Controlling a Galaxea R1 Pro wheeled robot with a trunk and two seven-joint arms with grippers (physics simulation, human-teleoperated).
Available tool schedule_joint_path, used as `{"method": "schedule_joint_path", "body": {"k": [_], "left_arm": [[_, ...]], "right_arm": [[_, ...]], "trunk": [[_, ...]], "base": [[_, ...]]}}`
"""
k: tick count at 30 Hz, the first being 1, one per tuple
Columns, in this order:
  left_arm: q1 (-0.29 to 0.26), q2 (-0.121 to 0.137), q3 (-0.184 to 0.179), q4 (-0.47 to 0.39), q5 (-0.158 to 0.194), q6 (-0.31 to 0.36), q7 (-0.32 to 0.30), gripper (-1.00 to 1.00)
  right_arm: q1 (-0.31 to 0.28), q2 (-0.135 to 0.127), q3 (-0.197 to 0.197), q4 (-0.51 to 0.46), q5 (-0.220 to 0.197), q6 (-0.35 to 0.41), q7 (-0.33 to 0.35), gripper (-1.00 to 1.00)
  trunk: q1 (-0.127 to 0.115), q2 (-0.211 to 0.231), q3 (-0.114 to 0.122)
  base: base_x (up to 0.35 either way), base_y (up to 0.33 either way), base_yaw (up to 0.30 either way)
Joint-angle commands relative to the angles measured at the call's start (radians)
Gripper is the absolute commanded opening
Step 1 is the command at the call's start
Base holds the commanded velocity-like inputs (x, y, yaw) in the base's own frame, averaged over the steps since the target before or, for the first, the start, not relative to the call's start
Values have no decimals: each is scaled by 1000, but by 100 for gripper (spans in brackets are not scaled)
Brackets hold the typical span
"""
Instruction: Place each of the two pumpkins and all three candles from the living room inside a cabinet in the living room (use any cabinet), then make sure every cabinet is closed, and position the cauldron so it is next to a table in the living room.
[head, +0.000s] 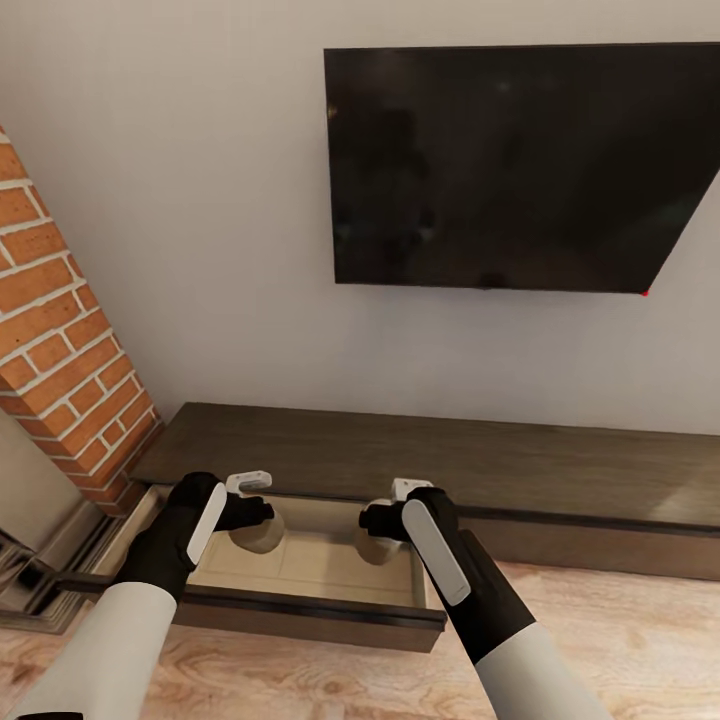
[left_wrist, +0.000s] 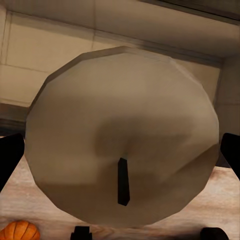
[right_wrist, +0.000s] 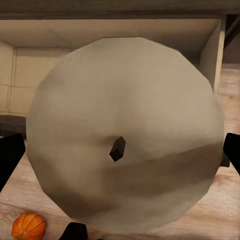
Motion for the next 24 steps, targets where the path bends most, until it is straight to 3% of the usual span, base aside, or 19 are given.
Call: {"method": "schedule_joint_path", "body": {"k": [1,7,14,24], "left_arm": [[0,0,0,0,1,0,0,-100],[0,0,0,0,0,0,1,-100],[1,0,1,0,3,-5,35,-100],[3,0,0,65,5,-112,46,-100]], "right_arm": [[0,0,0,1,0,0,0,-100],[0,0,-1,15,0,0,2,-100],[1,0,4,18,1,-3,2,-100],[3,0,8,49,2,-32,6,-100]], "trunk": [[0,0,0],[0,0,0],[27,-49,-22],[65,-119,-53]], "base": [[6,3,0],[1,1,0],[0,0,0],[0,0,0]]}}
